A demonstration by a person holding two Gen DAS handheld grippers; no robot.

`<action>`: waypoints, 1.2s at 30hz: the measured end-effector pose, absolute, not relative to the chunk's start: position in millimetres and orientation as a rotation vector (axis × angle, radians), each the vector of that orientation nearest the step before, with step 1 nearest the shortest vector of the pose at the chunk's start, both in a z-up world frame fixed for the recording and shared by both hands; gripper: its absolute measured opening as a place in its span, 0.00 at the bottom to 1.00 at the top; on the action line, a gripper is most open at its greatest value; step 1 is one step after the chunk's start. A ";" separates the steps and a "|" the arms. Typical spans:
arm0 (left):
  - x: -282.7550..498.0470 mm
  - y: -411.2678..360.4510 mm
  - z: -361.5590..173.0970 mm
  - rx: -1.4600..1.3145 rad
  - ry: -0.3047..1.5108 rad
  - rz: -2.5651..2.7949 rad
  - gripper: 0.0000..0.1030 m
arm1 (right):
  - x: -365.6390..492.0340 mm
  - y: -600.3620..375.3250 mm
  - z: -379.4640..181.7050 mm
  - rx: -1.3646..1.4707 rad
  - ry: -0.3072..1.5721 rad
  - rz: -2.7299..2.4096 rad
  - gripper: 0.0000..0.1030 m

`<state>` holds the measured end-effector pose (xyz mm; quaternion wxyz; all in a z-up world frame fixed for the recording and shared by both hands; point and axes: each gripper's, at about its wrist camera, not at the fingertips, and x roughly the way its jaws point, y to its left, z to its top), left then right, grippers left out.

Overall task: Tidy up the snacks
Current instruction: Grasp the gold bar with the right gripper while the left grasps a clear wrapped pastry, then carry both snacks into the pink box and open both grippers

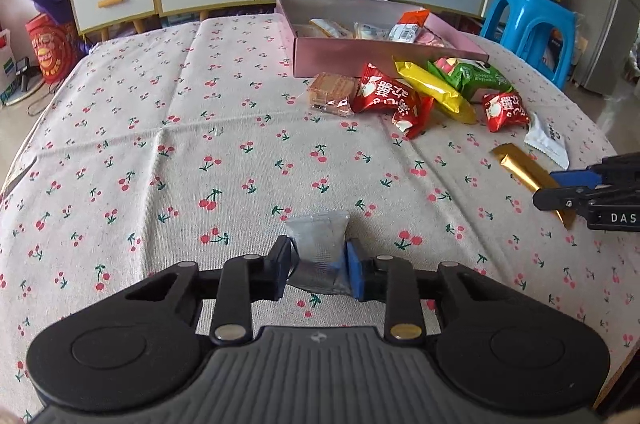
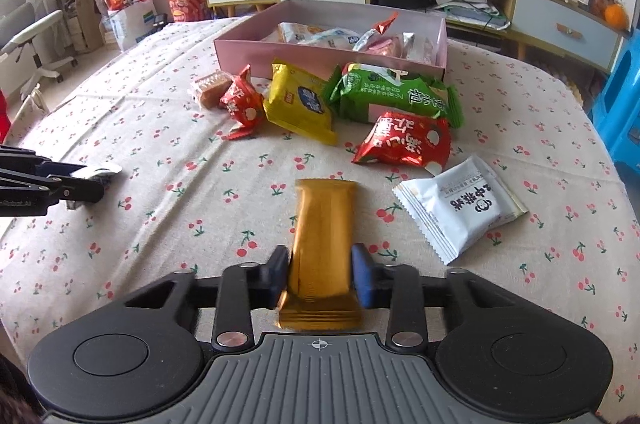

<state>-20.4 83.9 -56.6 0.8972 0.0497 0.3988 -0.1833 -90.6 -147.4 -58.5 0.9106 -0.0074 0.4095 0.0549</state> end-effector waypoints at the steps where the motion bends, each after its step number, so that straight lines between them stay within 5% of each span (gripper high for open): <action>1: -19.4 84.0 -56.0 0.096 0.830 -0.378 0.25 | -90.2 -146.6 -58.1 -0.017 0.846 0.113 0.28; 36: 31.7 35.7 -1.2 -0.058 0.774 -0.414 0.23 | -32.2 -147.6 -2.8 0.149 0.778 0.130 0.27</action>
